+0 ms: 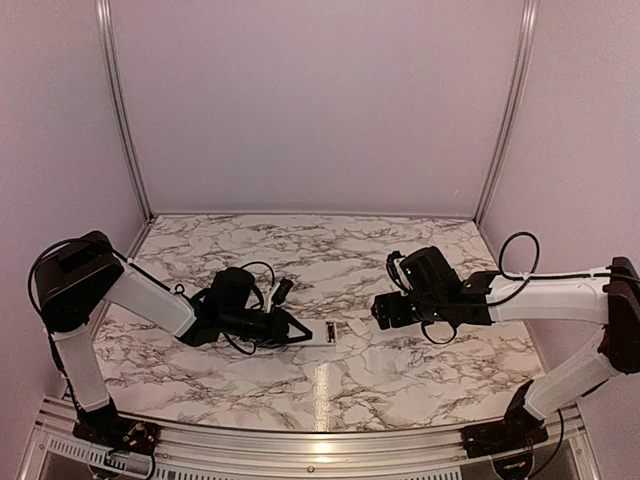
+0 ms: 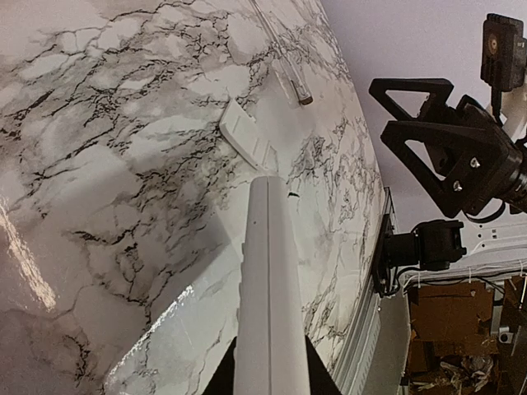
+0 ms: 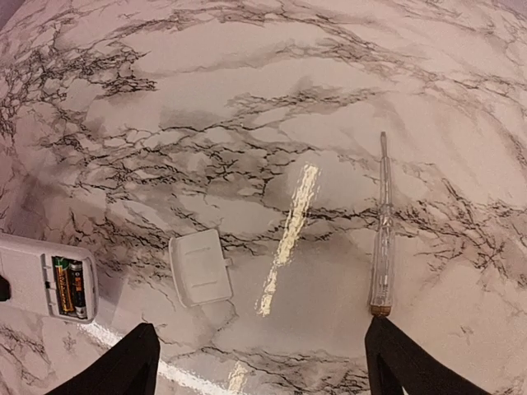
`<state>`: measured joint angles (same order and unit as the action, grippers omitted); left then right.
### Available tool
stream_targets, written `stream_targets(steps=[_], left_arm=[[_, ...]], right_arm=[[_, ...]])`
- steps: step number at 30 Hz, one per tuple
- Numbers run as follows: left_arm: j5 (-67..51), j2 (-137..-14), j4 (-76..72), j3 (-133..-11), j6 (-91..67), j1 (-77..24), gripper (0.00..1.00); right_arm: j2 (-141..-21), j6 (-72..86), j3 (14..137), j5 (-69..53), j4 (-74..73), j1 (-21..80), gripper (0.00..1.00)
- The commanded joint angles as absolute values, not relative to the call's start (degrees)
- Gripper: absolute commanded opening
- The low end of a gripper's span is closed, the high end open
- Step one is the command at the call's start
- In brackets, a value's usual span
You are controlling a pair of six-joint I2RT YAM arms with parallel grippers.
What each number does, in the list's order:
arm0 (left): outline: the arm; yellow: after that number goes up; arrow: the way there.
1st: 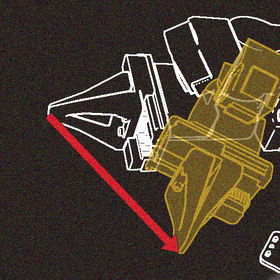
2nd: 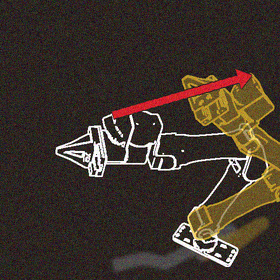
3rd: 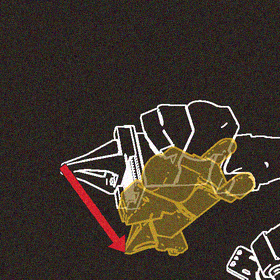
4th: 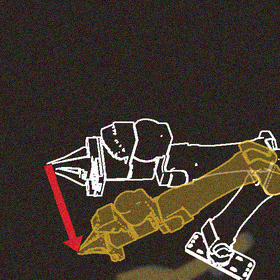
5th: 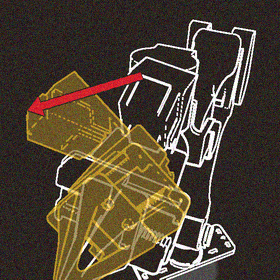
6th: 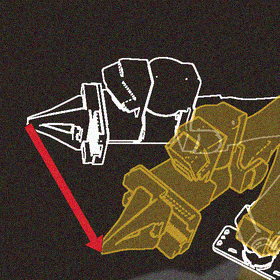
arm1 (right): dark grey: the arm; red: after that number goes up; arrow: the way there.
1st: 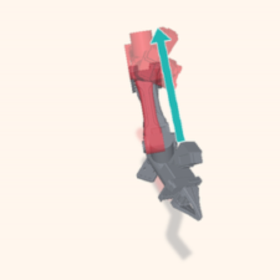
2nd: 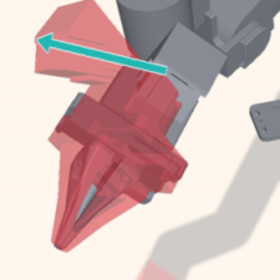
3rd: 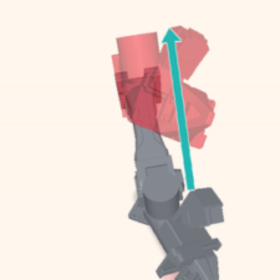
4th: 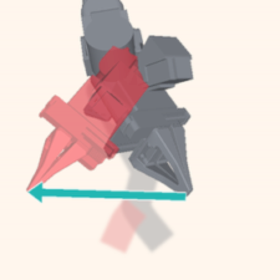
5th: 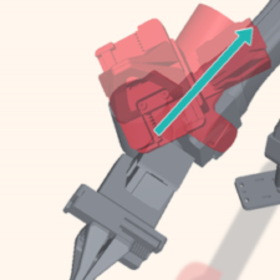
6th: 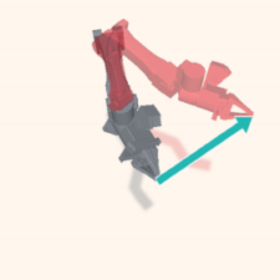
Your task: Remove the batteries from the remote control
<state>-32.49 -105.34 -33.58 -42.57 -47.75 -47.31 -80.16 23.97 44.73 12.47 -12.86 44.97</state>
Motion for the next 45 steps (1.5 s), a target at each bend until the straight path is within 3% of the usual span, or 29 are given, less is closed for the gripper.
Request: stream_targets(steps=[1,5,7,12,17,26,30,36,45], left_arm=[[-32.6,-108.4,-33.4,-45.4,-47.4,-47.5,0.00],[-32.5,-109.4,-31.9,-46.6,-45.8,-47.5,0.05],[-32.0,-109.6,-30.7,-47.0,-45.1,-47.4,0.15],[-30.7,-110.2,-29.0,-47.8,-44.2,-47.3,0.28],[-29.7,-110.2,-27.7,-47.9,-44.0,-46.7,0.48],[-23.8,-108.4,-23.3,-47.5,-40.8,-44.7,0.63],[-17.3,-106.4,-19.1,-47.2,-38.8,-44.0,0.78],[-12.8,-105.5,-16.4,-47.3,-37.6,-43.9,0.87],[-1.1,-101.9,-10.9,-47.0,-35.1,-43.8,0.89]], right_arm=[[-81.1,24.4,45.3,11.9,-11.5,44.6,0.85],[-81.4,24.5,45.4,11.6,-11.4,44.6,0.85],[-81.6,24.4,45.4,11.5,-11.5,44.6,0.85],[-81.0,24.7,45.2,11.5,-11.8,44.6,0.86],[-80.9,24.8,44.9,11.0,-11.8,44.5,0.86],[-81.1,24.7,44.6,10.9,-11.5,44.6,0.87],[-81.2,24.7,44.4,11.7,-11.8,44.6,0.87],[-81.5,24.8,44.5,12.2,-11.9,44.6,0.87],[-82.1,26.1,44.5,18.4,-14.6,44.6,0.87]])
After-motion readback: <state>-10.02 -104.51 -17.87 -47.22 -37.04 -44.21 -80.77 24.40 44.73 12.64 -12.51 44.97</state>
